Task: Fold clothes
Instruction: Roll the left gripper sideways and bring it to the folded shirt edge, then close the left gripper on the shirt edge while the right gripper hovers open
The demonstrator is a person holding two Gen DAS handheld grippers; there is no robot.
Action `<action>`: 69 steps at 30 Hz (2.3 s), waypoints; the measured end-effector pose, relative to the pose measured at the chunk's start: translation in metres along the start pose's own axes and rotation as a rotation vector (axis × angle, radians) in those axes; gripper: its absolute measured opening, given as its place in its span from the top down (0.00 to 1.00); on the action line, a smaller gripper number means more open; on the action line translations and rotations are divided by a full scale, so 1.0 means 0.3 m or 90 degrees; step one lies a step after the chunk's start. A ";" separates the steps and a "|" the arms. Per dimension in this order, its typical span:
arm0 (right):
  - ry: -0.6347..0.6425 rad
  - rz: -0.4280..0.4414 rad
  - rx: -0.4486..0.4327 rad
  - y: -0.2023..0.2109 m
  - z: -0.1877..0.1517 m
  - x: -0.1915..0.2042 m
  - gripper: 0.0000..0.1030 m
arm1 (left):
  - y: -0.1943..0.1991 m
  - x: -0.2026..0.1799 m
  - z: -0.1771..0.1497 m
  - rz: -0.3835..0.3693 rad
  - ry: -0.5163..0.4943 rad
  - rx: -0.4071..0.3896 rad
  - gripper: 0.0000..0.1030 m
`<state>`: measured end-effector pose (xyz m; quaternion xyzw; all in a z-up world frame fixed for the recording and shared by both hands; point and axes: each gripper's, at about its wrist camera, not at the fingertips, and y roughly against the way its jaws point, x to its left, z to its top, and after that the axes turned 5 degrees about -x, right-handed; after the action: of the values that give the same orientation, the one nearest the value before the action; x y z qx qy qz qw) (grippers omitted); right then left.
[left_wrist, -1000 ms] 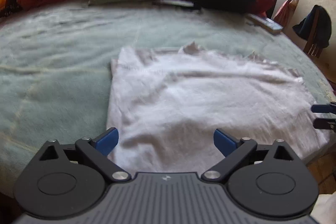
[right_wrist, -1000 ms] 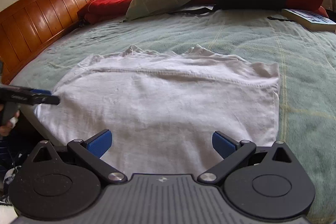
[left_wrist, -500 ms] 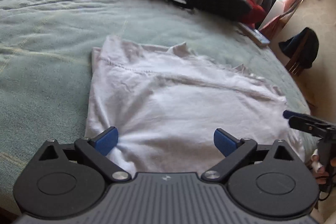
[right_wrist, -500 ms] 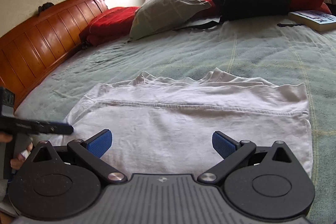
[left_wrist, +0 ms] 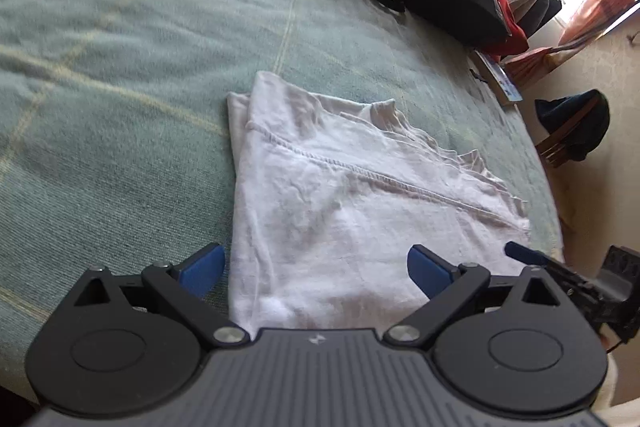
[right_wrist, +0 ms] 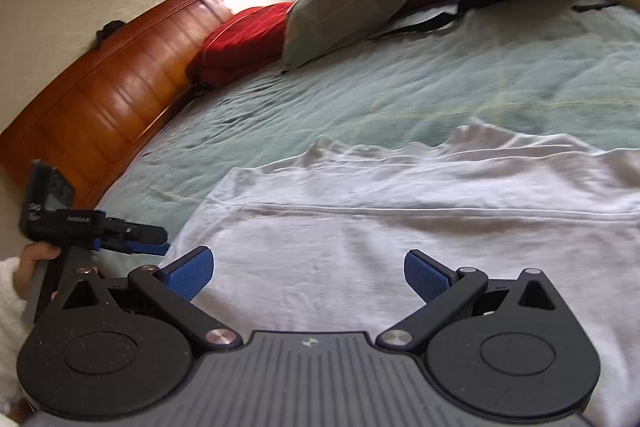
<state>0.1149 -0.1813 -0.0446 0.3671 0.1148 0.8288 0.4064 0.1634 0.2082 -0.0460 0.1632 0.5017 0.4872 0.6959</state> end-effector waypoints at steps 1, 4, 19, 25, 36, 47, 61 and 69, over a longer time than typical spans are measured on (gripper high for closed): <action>0.000 0.002 0.007 -0.012 0.000 -0.001 0.00 | -0.009 0.016 0.006 -0.009 0.009 0.006 0.05; -0.003 0.006 0.025 -0.046 0.001 -0.008 0.00 | -0.038 0.059 0.025 -0.037 0.040 0.023 0.06; -0.016 -0.013 0.026 -0.061 0.037 -0.034 0.00 | -0.166 0.116 0.147 -0.156 0.085 0.003 0.07; -0.008 -0.014 0.014 -0.034 0.051 -0.026 0.00 | -0.097 0.139 0.035 -0.220 0.092 0.050 0.07; 0.015 0.009 0.014 -0.020 0.059 0.040 0.00 | -0.183 0.093 0.054 -0.261 0.090 0.043 0.07; 0.032 0.030 0.031 -0.031 0.041 0.077 0.00 | -0.165 0.151 0.033 -0.269 0.043 0.074 0.34; 0.021 0.057 0.071 -0.096 0.039 0.091 0.00 | -0.233 0.130 0.060 -0.189 0.009 0.065 0.80; -0.068 0.038 0.145 -0.210 0.099 0.075 0.00 | -0.213 0.115 0.050 -0.173 -0.017 0.047 0.80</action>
<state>0.1637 -0.1270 -0.0428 0.4575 0.1755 0.8015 0.3427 0.2100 0.2109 -0.1037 0.1259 0.5272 0.3675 0.7557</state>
